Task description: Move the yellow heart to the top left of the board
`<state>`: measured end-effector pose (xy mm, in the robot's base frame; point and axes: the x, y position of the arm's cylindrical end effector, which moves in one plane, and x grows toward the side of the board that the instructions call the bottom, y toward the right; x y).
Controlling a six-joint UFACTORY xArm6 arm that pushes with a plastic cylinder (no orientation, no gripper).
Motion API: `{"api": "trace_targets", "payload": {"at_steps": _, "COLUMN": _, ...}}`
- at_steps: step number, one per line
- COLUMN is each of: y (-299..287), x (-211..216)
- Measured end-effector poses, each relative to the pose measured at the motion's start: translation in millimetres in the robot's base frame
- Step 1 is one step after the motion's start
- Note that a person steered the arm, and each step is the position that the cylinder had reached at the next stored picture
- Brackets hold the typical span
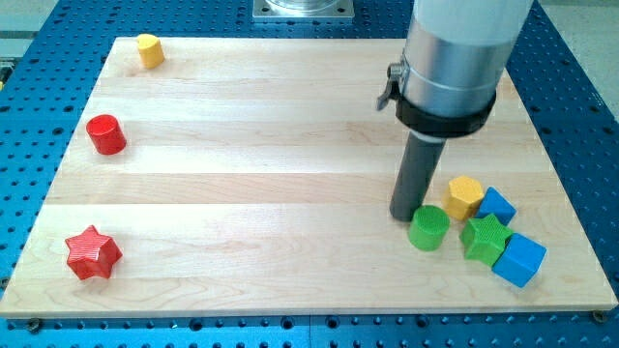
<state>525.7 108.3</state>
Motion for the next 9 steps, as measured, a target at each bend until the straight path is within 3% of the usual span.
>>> {"api": "trace_targets", "payload": {"at_steps": 1, "y": 0.0, "x": 19.5}}
{"api": "trace_targets", "payload": {"at_steps": 2, "y": -11.8, "x": -23.0}}
{"api": "trace_targets", "payload": {"at_steps": 5, "y": -178.7, "x": -309.0}}
{"api": "trace_targets", "payload": {"at_steps": 6, "y": -230.1, "x": -334.2}}
{"api": "trace_targets", "payload": {"at_steps": 8, "y": -239.7, "x": -334.3}}
{"api": "trace_targets", "payload": {"at_steps": 9, "y": -274.2, "x": -333.5}}
